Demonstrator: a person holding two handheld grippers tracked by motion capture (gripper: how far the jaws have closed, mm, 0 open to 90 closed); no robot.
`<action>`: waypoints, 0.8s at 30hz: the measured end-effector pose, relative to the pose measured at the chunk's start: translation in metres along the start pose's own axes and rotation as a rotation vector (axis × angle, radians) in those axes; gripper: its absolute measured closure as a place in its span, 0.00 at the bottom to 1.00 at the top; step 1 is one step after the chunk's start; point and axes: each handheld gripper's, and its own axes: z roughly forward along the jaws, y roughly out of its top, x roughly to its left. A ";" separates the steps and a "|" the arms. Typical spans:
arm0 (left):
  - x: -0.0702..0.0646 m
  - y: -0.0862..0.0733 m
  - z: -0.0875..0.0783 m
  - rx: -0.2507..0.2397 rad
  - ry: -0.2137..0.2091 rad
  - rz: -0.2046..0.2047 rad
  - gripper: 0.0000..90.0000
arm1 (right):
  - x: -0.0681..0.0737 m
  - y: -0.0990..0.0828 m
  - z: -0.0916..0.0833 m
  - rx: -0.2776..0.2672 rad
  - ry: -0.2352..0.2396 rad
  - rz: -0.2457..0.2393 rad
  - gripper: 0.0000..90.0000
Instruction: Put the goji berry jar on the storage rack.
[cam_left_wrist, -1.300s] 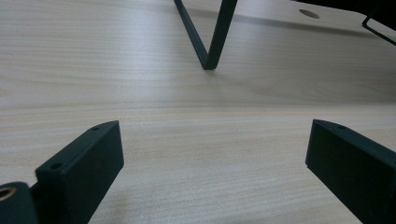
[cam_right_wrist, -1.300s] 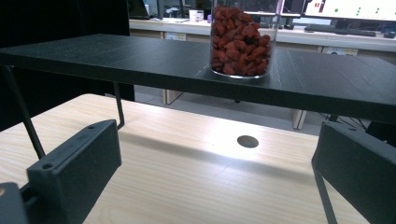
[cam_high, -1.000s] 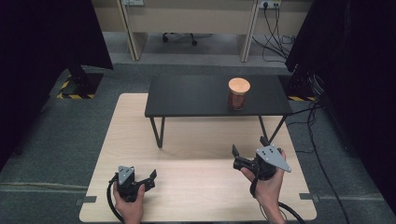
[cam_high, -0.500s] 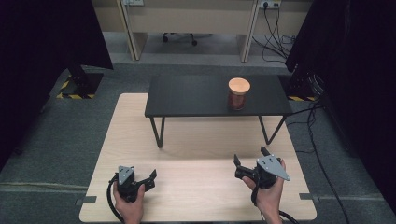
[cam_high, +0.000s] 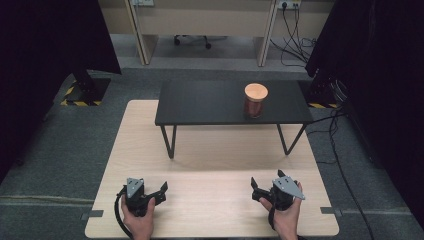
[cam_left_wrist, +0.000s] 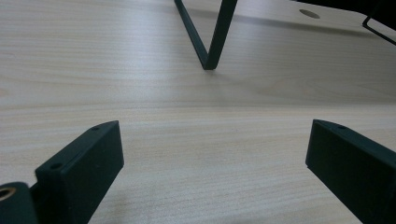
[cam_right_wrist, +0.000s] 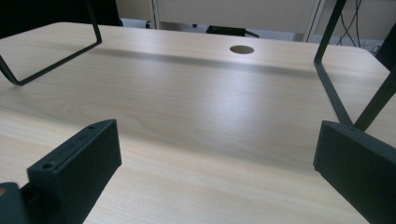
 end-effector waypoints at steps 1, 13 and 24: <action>0.000 0.000 0.000 0.000 0.000 0.000 0.04 | 0.000 -0.001 0.000 0.004 -0.001 -0.001 0.01; 0.000 0.000 0.000 0.001 0.000 0.000 0.04 | -0.005 -0.014 0.002 0.059 0.003 0.035 0.01; 0.000 0.000 0.000 0.000 0.001 0.000 0.04 | -0.007 -0.017 -0.001 0.066 0.007 0.065 0.02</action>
